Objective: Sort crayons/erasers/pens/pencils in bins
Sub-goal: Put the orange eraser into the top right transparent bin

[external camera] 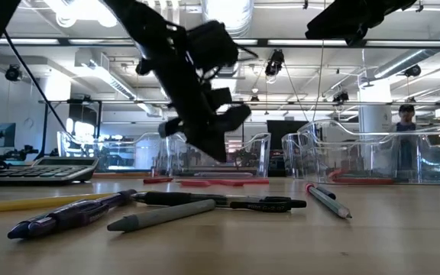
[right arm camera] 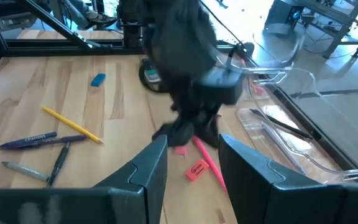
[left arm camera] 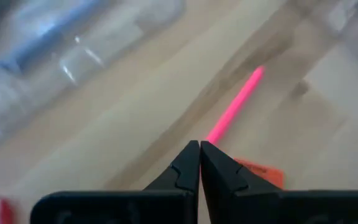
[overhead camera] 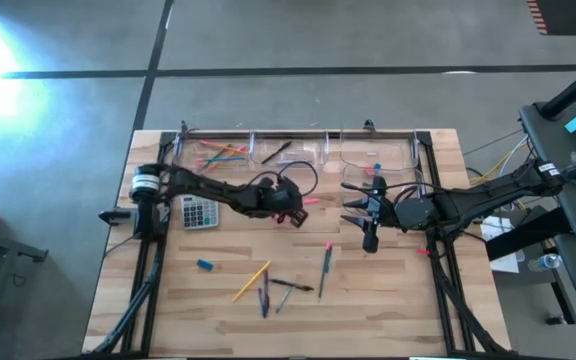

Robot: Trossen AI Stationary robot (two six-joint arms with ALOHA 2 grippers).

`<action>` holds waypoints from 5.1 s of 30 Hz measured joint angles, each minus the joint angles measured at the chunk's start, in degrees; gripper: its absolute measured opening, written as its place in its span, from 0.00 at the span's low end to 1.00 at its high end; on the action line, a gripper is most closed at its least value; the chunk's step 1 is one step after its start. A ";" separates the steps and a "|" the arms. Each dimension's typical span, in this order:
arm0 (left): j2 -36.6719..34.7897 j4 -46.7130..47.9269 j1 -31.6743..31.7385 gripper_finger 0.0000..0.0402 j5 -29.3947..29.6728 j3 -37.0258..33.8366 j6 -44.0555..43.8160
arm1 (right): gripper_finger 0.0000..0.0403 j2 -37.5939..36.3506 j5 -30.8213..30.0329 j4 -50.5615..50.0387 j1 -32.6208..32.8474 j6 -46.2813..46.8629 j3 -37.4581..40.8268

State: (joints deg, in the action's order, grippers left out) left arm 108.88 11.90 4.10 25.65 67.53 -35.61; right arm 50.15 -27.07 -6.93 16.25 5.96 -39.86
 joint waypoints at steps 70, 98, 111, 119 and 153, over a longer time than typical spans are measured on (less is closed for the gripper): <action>7.34 -0.81 -6.34 0.37 3.23 3.30 25.33 | 0.33 -0.17 0.02 -0.20 0.37 -0.39 0.00; 8.62 -0.47 -6.08 0.00 -4.15 3.78 22.96 | 0.33 -0.11 0.02 -0.23 0.37 -0.13 0.00; -1.83 0.20 -9.08 0.00 -4.04 3.15 22.65 | 0.33 -0.11 0.04 -0.47 0.37 -0.15 0.00; -5.65 -0.08 -11.12 0.00 -2.39 3.15 23.99 | 0.33 -0.13 0.05 -0.95 0.37 -0.61 0.00; -14.60 -23.97 -12.75 0.00 -18.50 -1.60 31.44 | 0.71 3.48 12.46 28.51 -1.84 -17.11 14.72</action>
State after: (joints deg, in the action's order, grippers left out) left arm 94.28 -12.07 -8.64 7.14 65.93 -4.17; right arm 53.63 -14.61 21.58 14.41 -11.16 -25.14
